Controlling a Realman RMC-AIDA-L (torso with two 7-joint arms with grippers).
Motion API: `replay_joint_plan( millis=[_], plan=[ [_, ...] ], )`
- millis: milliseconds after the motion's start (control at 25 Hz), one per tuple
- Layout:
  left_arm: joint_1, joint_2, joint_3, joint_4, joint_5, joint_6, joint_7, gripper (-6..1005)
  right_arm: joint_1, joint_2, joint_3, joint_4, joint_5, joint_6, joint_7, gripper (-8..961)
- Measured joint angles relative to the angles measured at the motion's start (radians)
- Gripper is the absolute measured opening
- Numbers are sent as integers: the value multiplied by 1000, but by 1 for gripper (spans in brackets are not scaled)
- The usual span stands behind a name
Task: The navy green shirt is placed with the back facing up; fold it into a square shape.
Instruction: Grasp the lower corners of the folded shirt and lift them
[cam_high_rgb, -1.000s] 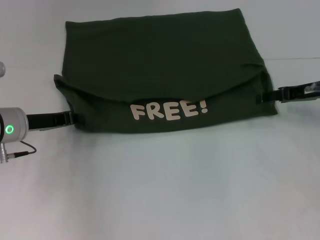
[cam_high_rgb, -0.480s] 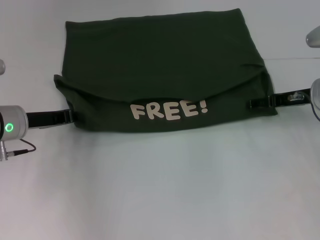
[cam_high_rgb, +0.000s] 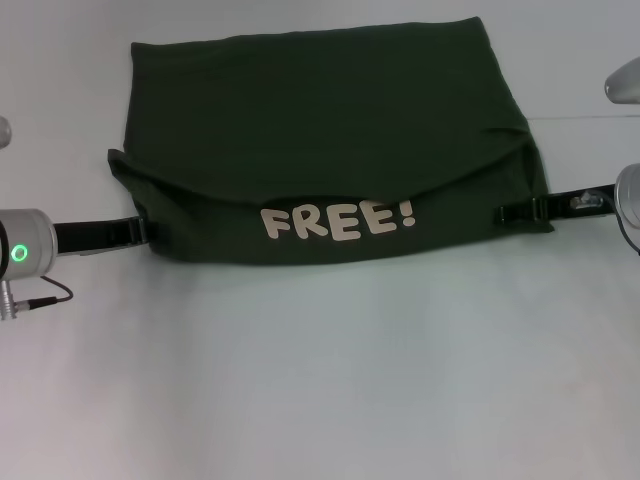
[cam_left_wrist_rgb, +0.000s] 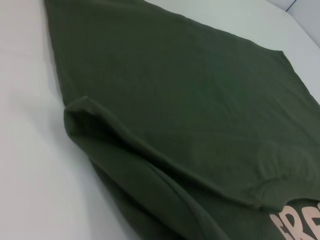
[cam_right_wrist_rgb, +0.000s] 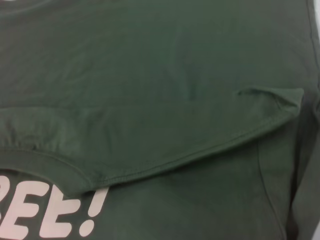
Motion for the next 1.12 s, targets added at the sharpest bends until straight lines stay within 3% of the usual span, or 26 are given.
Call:
replay_joint_plan(
  millis=[200, 280, 520, 1120],
  plan=[
    [0, 1, -3, 0, 0, 0, 0, 50, -3, -1, 3, -1, 0, -6, -1, 822],
    [0, 1, -3, 2, 0, 0, 0, 50, -6, -4, 5, -4, 0, -9, -2, 593],
    [0, 1, -1, 9, 0, 0, 0, 49, -17, -15, 9, -11, 6, -22, -10, 348],
    [0, 1, -3, 11, 0, 0, 4, 50, -36, -35, 35, -14, 51, -84, -64, 38]
  ],
)
